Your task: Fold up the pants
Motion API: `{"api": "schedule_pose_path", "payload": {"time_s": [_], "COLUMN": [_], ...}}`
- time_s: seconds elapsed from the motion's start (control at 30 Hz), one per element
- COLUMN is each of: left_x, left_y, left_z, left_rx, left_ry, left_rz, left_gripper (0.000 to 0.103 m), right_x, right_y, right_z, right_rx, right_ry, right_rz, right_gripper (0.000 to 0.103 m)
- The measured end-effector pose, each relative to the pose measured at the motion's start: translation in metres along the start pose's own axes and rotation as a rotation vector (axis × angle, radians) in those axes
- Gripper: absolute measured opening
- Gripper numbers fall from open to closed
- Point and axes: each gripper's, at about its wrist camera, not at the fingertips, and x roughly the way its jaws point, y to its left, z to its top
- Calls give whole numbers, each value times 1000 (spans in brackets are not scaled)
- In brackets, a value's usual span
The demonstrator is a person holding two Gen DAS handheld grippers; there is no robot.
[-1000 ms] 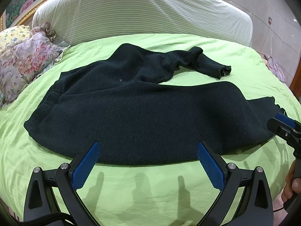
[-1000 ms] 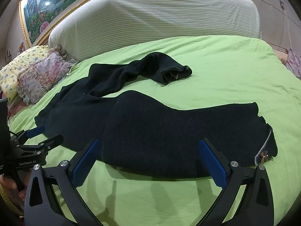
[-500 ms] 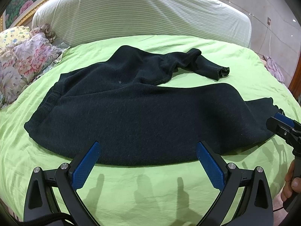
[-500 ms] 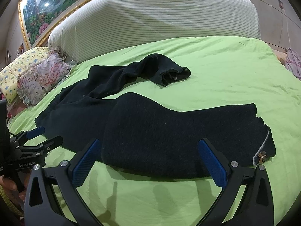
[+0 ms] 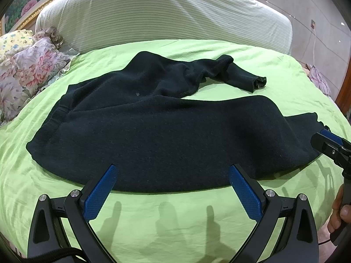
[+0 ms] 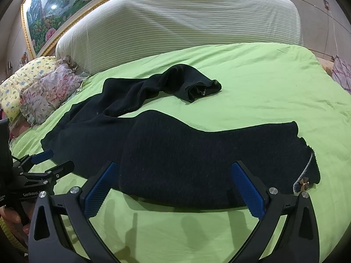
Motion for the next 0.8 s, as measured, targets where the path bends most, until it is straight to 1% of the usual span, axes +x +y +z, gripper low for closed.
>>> {"api": "schedule_pose_path", "payload": {"time_s": [0.8], "left_x": [2], "left_y": [-8], "left_z": [2], "left_rx": [20], "left_ry": [11], "left_rz": [-28], "left_gripper": [102], "right_x": [-6], "right_y": [-16], "right_z": [2], "right_rx": [41], "right_ry": [-16], "right_rz": [-14], "right_gripper": [103]}}
